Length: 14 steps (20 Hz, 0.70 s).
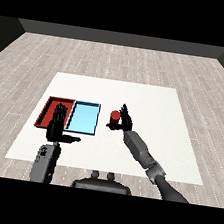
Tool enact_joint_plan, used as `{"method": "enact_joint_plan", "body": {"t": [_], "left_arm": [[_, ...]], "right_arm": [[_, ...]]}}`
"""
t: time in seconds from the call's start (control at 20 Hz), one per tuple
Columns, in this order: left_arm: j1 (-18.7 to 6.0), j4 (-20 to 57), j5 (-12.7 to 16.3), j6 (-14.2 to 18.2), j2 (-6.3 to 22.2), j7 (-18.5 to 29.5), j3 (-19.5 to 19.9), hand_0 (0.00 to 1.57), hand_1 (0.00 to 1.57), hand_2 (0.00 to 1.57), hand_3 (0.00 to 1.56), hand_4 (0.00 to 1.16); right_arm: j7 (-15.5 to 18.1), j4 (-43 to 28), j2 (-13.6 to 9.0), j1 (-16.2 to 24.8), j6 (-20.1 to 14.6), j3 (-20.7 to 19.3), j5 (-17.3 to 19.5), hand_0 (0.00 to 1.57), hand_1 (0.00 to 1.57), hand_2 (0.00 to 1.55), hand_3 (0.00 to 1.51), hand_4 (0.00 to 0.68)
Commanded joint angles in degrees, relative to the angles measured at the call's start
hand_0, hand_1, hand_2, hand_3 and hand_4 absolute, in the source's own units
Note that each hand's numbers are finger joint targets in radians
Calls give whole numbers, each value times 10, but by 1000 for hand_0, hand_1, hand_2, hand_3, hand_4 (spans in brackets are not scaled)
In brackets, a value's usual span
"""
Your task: Pick the red can and put it in the red box
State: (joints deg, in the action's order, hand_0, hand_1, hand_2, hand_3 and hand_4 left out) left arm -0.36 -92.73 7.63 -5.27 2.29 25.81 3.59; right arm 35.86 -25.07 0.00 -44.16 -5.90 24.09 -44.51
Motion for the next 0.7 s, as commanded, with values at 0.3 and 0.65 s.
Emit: {"method": "enact_joint_plan", "body": {"t": [0.3, 0.65], "left_arm": [[12, -11, -2, -1, -4, -1, -9, 0, 0, 0, 0, 0], [21, -17, 12, -13, 6, -1, 3, 0, 0, 0, 0, 0]], "right_arm": [[-12, -37, 0, -7, -53, 93, -69, 0, 0, 0, 0, 0], [-9, 13, 0, -26, -49, 115, -104, 0, 0, 0, 0, 0]]}}
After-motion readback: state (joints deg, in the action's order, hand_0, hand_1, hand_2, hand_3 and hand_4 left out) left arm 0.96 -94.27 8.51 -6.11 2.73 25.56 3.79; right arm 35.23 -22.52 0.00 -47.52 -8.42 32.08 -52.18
